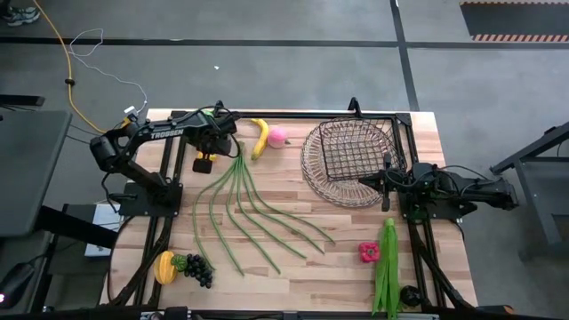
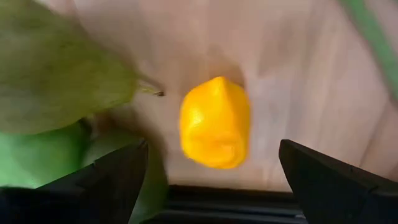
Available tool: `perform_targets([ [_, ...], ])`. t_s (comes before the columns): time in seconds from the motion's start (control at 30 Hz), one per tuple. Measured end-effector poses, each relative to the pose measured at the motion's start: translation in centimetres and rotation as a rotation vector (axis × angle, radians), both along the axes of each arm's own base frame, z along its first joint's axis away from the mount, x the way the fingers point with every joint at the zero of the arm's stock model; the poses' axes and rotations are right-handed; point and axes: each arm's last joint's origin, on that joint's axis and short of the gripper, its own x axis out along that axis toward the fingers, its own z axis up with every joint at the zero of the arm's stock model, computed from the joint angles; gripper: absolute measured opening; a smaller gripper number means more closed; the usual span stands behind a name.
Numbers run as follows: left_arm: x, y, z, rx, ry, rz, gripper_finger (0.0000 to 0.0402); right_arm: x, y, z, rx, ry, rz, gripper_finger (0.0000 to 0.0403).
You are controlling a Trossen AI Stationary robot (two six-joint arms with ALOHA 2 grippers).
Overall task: Build produce basket
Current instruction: Put the yellow lemon into the wire basket
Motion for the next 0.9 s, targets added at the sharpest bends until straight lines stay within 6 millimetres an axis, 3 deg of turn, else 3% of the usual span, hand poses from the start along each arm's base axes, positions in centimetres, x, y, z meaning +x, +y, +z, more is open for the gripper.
perform_targets([
  [0.6, -1.4, 0.0, -3.2, 0.043, -0.030, 0.038, 0.0349, 0.0, 0.0, 0.0, 0.000, 0.000, 0.000, 0.0000],
  [0.9, -1.3, 0.2, -3.4, 0.064, -0.040, 0.013, 0.0346, 0.0, 0.0, 0.0, 0.000, 0.000, 0.000, 0.0000],
])
